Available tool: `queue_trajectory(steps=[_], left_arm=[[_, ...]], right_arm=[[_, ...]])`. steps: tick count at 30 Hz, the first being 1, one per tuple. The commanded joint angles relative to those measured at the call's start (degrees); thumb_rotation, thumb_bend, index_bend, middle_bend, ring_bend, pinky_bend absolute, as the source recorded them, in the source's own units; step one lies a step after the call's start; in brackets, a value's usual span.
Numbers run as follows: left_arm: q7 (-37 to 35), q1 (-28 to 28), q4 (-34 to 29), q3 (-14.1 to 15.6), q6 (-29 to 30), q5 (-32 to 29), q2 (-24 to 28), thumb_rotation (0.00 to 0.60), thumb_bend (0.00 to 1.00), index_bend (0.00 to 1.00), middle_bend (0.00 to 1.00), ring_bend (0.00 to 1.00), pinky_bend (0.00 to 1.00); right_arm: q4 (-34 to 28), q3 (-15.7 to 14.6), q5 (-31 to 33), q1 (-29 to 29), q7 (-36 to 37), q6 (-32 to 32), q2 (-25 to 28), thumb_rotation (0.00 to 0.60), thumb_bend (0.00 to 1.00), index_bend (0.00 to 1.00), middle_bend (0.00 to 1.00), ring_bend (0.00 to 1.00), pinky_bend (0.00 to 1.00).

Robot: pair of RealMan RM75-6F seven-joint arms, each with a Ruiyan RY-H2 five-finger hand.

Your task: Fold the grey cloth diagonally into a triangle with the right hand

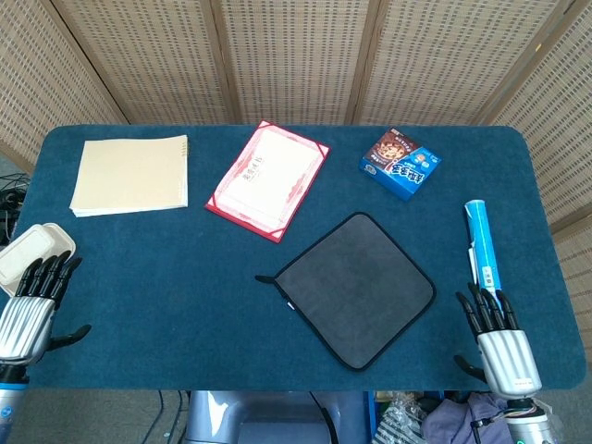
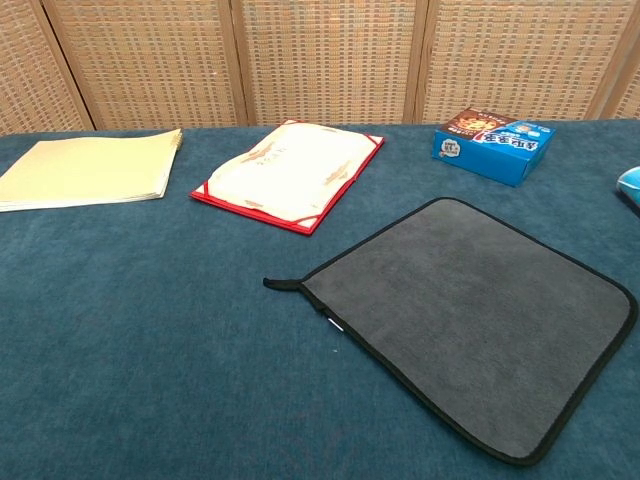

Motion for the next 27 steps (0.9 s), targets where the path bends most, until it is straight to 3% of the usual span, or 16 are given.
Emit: queue_trajectory(steps=[1,12,27], left_arm=[[0.15,-0.1,0.05,0.11,-0.22,0.11,-0.06,0.6,0.12,0.0,0.0,0.0,0.0],[0.37,-0.14,-0.08,0.12,-0.07,0.4,-0.16,0.6,0.12,0.0,0.0,0.0,0.0],[0.8,-0.38,0.08,0.2,-0.57,0.39,-0.45,0.6,0.12,0.0,0.0,0.0,0.0]], right_arm=[[0.22,-1.75,-1.99,-0.79,-1.5,0.27,-1.71,0.6,0.11,0.07,0.0,0.0,0.0],[2.69,-5.25,-5.69,-1.38,-6.79,-3.01,-8.72,0.6,0.11,0.11,0.0,0.0,0.0],[4.38,-5.5,-5.39,-0.45,-7.17,-7.4,-15.3,0.6,0.11,0.2,0.0,0.0,0.0]])
